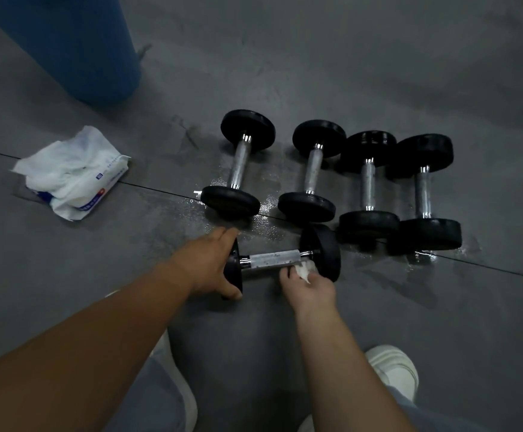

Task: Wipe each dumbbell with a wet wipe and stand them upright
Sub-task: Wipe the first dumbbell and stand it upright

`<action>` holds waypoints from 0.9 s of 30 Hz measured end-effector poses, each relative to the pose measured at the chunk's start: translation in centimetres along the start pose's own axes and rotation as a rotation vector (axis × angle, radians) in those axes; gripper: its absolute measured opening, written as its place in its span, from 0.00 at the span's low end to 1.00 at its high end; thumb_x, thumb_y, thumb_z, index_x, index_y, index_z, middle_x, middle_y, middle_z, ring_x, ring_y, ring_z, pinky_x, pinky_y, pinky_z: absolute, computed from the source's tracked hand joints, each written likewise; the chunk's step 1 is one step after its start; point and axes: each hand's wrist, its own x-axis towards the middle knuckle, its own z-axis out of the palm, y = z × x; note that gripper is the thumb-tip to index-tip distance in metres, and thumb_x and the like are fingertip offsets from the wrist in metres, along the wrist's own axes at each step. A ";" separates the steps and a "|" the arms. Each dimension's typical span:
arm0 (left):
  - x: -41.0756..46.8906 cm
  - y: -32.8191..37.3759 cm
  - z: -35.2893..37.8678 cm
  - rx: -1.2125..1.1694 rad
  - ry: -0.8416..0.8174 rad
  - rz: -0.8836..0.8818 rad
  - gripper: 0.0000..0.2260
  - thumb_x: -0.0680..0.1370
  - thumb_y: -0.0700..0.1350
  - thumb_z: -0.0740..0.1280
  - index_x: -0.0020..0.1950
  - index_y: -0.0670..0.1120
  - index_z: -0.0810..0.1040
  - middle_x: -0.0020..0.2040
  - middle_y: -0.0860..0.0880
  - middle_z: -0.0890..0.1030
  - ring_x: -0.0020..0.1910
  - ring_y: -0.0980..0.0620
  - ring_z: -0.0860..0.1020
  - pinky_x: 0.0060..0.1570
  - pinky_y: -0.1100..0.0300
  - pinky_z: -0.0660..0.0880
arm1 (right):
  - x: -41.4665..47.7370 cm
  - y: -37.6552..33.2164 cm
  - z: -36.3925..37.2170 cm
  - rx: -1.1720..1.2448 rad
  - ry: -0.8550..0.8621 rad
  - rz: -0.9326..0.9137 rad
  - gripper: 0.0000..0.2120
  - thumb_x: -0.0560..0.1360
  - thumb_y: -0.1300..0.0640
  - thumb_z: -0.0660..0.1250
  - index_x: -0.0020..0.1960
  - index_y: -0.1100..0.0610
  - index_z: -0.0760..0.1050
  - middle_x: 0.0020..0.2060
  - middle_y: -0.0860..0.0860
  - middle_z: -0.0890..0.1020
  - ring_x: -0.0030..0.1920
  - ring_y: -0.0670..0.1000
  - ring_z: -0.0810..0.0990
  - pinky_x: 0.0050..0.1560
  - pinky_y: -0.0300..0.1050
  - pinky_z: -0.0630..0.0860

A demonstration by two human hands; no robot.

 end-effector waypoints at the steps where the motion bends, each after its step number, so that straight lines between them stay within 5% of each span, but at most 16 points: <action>1: 0.0 0.0 -0.1 -0.005 0.000 -0.004 0.57 0.59 0.64 0.79 0.78 0.46 0.53 0.72 0.46 0.65 0.67 0.45 0.71 0.65 0.54 0.70 | -0.4 0.4 -0.1 -0.036 -0.003 -0.043 0.13 0.80 0.64 0.51 0.56 0.59 0.73 0.57 0.54 0.76 0.60 0.54 0.74 0.67 0.47 0.67; 4: 0.1 -0.1 -0.1 -0.011 -0.003 -0.012 0.56 0.59 0.63 0.79 0.78 0.46 0.53 0.72 0.46 0.65 0.67 0.45 0.71 0.64 0.55 0.70 | -1.8 1.8 -0.8 -0.293 -0.045 -0.305 0.14 0.77 0.69 0.55 0.58 0.61 0.74 0.52 0.57 0.78 0.54 0.56 0.77 0.53 0.45 0.74; 6: 0.1 -0.1 0.0 -0.002 0.005 -0.005 0.56 0.59 0.63 0.79 0.78 0.46 0.53 0.72 0.46 0.65 0.67 0.44 0.71 0.64 0.56 0.70 | -2.0 2.3 -0.2 -0.689 -0.110 -0.707 0.12 0.75 0.70 0.58 0.53 0.59 0.75 0.44 0.54 0.79 0.44 0.51 0.77 0.44 0.38 0.72; 9: -0.1 -0.1 0.2 0.006 0.011 -0.001 0.56 0.60 0.62 0.79 0.78 0.45 0.53 0.72 0.45 0.65 0.68 0.44 0.70 0.65 0.56 0.69 | -0.3 1.6 0.6 -1.832 -0.245 -1.433 0.20 0.74 0.63 0.49 0.60 0.56 0.73 0.52 0.53 0.80 0.52 0.51 0.78 0.54 0.44 0.73; 11: 0.0 -0.1 0.3 0.005 0.010 -0.004 0.57 0.59 0.63 0.79 0.78 0.45 0.53 0.72 0.45 0.65 0.69 0.45 0.69 0.66 0.55 0.69 | 0.6 1.0 -0.4 -2.455 -0.289 -1.602 0.28 0.71 0.60 0.43 0.64 0.59 0.72 0.59 0.56 0.78 0.61 0.55 0.75 0.62 0.52 0.71; 12: 0.0 -0.1 0.3 0.003 0.007 -0.002 0.57 0.59 0.63 0.79 0.78 0.45 0.53 0.72 0.46 0.65 0.69 0.45 0.69 0.66 0.54 0.69 | 0.6 0.8 -0.9 -2.573 -0.291 -1.615 0.29 0.71 0.60 0.43 0.64 0.61 0.73 0.58 0.57 0.79 0.60 0.57 0.77 0.61 0.53 0.72; 15: 0.1 -0.1 0.2 0.010 0.013 0.010 0.57 0.59 0.63 0.79 0.78 0.46 0.53 0.72 0.47 0.65 0.68 0.46 0.70 0.65 0.56 0.70 | -1.0 0.2 -0.6 -2.632 -0.389 -1.577 0.22 0.71 0.63 0.51 0.60 0.62 0.76 0.48 0.57 0.82 0.49 0.58 0.81 0.51 0.49 0.75; 19: 0.0 -0.1 0.0 0.012 0.007 0.008 0.56 0.60 0.62 0.79 0.78 0.45 0.53 0.72 0.46 0.65 0.68 0.46 0.70 0.64 0.56 0.70 | -1.3 0.7 0.7 -2.478 -0.327 -1.387 0.15 0.75 0.65 0.57 0.60 0.60 0.72 0.56 0.58 0.78 0.56 0.58 0.76 0.57 0.49 0.69; 23: -0.2 0.0 0.5 0.029 0.041 0.015 0.54 0.60 0.60 0.79 0.77 0.45 0.54 0.71 0.46 0.66 0.67 0.45 0.71 0.62 0.56 0.69 | -2.1 3.7 -0.5 -2.385 -0.737 -1.195 0.09 0.75 0.62 0.61 0.54 0.58 0.73 0.52 0.58 0.77 0.52 0.59 0.76 0.49 0.50 0.70; 27: 0.1 -0.1 0.1 0.014 0.016 0.004 0.55 0.59 0.61 0.80 0.77 0.46 0.54 0.71 0.46 0.66 0.67 0.44 0.71 0.63 0.55 0.70 | -0.4 1.2 0.0 -2.302 -0.350 -1.359 0.13 0.76 0.65 0.56 0.58 0.57 0.73 0.55 0.57 0.78 0.55 0.58 0.75 0.56 0.49 0.69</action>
